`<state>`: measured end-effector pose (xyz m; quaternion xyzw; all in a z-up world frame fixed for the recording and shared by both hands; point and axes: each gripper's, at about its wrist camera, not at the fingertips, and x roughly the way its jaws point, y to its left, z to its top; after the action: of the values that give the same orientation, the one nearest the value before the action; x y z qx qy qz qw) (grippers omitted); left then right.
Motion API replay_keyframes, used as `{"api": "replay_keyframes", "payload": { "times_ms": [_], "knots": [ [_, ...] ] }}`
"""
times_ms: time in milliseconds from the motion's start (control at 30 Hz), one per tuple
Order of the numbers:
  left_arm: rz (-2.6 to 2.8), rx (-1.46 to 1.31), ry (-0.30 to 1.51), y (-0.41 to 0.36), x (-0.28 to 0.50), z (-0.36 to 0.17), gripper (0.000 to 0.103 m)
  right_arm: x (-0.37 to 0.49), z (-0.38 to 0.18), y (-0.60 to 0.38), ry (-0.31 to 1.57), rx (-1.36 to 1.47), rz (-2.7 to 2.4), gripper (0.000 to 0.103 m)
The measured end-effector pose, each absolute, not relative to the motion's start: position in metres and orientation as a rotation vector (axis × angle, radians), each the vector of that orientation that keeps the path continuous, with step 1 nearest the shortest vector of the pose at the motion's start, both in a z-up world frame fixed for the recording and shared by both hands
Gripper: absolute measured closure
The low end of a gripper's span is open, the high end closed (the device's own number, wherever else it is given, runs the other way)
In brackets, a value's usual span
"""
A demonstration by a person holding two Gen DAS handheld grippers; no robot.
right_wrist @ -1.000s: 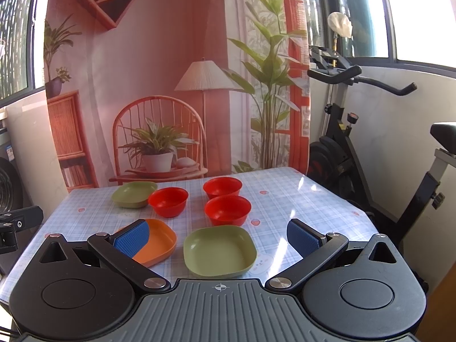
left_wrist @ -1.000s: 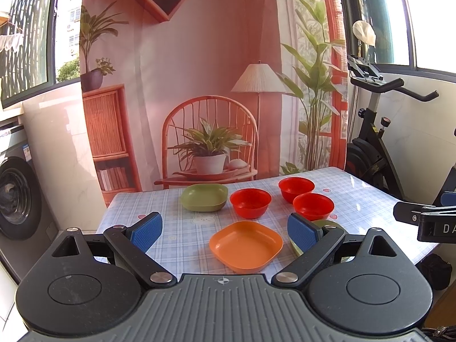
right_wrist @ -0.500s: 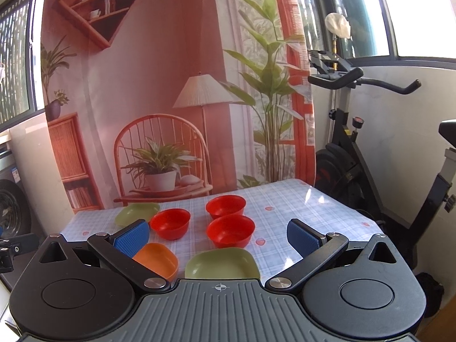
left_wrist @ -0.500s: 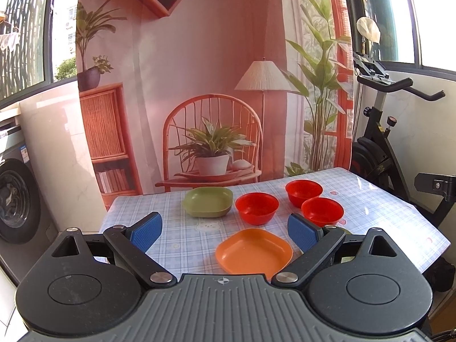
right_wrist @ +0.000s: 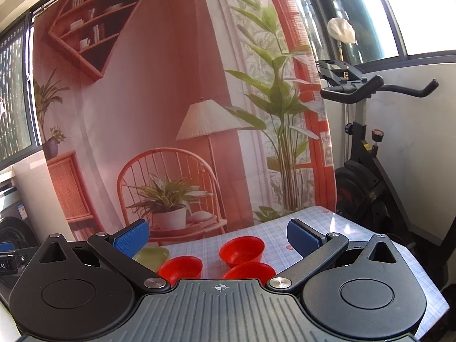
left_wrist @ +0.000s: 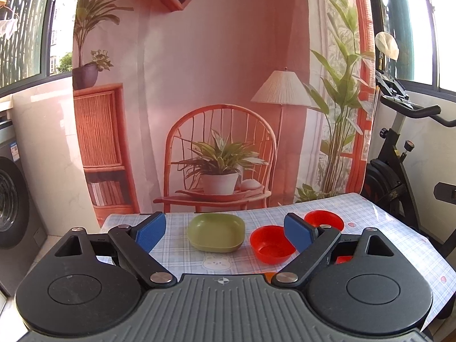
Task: Organize plates and bowls
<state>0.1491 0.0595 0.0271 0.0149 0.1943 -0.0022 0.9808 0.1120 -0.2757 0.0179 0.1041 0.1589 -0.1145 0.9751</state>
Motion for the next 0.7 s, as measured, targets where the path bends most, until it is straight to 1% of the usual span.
{"api": "replay_keyframes", "payload": {
  "times_ms": [167,333,600,700],
  "knots": [
    [-0.041,0.108,0.364,0.072,0.183,0.027,0.012,0.152,0.005,-0.269,0.378,0.217,-0.205,0.000],
    [-0.028,0.165,0.388,0.082,0.215,0.019,0.012,0.188,-0.017,-0.248,0.467,0.172,-0.232,0.000],
    [0.027,0.121,0.453,0.118,0.271,-0.009,0.012,0.242,-0.053,-0.220,0.559,0.133,-0.112,0.002],
    [0.032,0.152,0.468,0.128,0.297,-0.023,0.019,0.270,-0.059,-0.209,0.581,0.073,-0.115,0.005]
  ]
}}
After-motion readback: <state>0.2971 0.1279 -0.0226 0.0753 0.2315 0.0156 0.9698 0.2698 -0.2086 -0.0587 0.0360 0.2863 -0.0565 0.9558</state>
